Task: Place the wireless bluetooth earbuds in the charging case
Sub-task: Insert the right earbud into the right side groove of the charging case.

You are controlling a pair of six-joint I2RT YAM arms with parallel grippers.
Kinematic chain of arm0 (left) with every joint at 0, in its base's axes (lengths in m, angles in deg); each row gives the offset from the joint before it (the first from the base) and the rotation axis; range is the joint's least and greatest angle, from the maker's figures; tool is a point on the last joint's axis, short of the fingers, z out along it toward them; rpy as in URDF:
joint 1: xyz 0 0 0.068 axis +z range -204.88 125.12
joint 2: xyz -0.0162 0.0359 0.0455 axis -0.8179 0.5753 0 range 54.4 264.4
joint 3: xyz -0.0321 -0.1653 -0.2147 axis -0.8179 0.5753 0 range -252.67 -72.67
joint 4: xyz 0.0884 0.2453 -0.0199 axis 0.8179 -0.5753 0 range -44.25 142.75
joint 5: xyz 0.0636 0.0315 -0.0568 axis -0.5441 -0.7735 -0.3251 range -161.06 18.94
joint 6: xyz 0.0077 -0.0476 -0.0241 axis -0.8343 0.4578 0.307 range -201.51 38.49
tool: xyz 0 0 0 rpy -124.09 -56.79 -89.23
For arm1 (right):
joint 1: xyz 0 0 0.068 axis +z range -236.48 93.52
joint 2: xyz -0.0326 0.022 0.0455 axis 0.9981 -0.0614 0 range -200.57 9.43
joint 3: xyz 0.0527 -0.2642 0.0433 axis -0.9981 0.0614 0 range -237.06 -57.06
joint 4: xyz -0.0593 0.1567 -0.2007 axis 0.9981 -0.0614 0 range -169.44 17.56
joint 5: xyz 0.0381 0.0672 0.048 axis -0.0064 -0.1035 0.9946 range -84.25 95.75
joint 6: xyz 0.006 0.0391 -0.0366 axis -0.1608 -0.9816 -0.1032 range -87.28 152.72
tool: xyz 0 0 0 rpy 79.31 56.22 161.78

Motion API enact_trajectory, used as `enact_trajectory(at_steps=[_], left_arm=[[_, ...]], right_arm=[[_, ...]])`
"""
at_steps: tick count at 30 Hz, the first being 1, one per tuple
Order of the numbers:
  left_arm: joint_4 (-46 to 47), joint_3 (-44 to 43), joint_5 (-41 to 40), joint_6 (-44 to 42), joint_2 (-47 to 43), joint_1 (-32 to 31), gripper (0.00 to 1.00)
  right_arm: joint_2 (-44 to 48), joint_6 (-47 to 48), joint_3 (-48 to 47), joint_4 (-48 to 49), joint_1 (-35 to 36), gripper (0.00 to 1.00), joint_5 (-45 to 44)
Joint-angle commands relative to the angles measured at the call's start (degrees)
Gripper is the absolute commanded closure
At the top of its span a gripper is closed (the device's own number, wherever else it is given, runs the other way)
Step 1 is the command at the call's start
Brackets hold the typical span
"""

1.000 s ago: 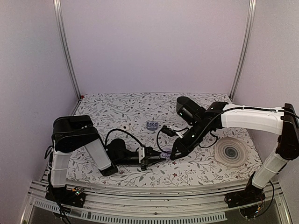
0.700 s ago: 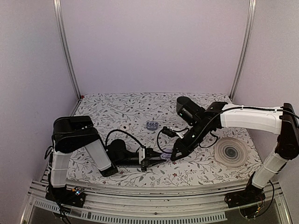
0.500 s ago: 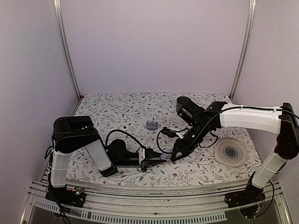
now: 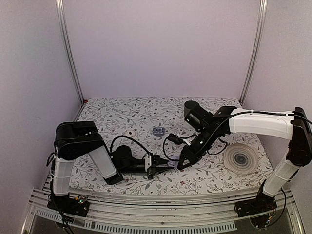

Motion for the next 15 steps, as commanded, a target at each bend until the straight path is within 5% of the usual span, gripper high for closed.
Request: enact_trajectory(at_steps=[1,15], left_arm=[[16.65,-1.66,0.67,-0.19,0.62,-1.27,1.0],[16.64,-0.19,1.29,-2.44,-0.31,-2.59,1.0]], right_arm=[[-1.45,0.87,-1.12,1.36,1.08,0.93,2.02],[-2.81,0.55,-1.26,0.95,1.19,0.93,1.14]])
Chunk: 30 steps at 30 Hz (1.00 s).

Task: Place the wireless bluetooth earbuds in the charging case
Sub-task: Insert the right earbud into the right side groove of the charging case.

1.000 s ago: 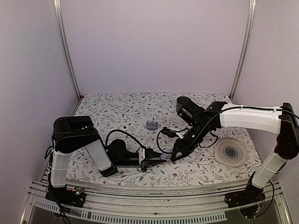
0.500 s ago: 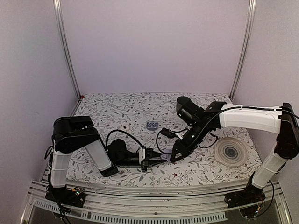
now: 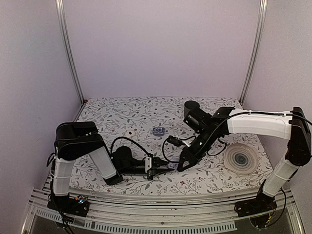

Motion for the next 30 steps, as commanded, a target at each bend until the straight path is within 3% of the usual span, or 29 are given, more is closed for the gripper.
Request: enact_trajectory(at_steps=[1,30], left_arm=[[16.73,-0.23,0.64,-1.25,-0.4,-2.45,1.0],[16.82,-1.12,-1.11,3.0,0.9,-5.46,1.0]], right_arm=[[-2.34,0.5,-1.31,1.47,0.73,0.93,0.53],[-3.78,-3.81,-2.75,-0.36,0.7,0.82,-6.49]])
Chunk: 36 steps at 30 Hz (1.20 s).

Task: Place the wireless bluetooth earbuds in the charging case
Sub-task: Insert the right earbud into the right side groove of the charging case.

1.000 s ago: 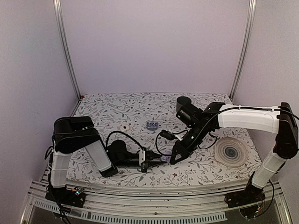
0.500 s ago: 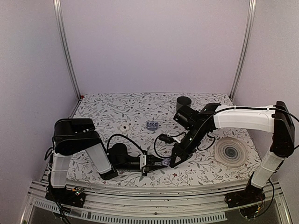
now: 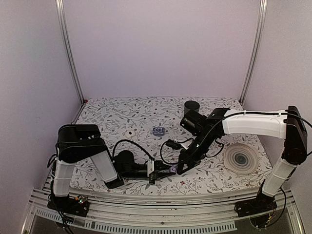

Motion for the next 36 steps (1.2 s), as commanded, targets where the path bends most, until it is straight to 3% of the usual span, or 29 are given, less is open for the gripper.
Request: enact_trajectory(at_steps=[1,11,36], left_arm=[[16.93,-1.88,2.29,1.32,0.19,-2.25,1.0],[16.93,-2.02,1.85,2.71,0.5,-2.21,1.0],[17.02,-5.15,1.42,9.24,2.84,-0.88,1.0]], right_arm=[[-0.88,-1.23,-1.12,2.49,-0.09,0.8,-4.83],[-0.38,-2.65,-1.68,2.31,-0.07,0.73,-6.64],[0.86,-4.58,-3.71,1.65,-0.15,0.7,-10.6]])
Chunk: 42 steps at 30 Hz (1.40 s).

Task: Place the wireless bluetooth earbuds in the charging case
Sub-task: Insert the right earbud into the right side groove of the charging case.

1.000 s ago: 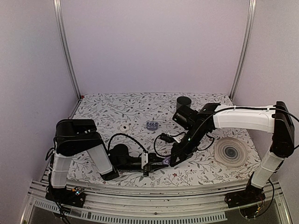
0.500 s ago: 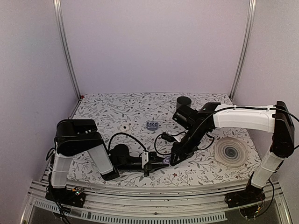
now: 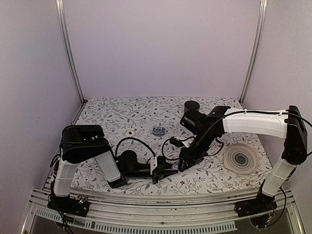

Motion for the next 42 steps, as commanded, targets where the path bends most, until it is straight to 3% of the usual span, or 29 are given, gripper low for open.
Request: enact_trajectory(at_steps=[1,31,42], left_arm=[[16.95,-2.28,3.24,2.19,0.39,-0.75,1.0],[16.95,-5.78,7.02,5.93,2.97,2.82,1.0],[16.95,-5.82,7.03,6.25,2.97,2.79,1.0]], right_arm=[[0.83,-0.52,-2.29,3.46,-0.16,0.69,-3.62],[1.58,-0.5,-4.05,2.95,-2.39,0.58,-5.57],[3.23,-1.69,-3.5,3.07,-2.61,0.45,-6.92]])
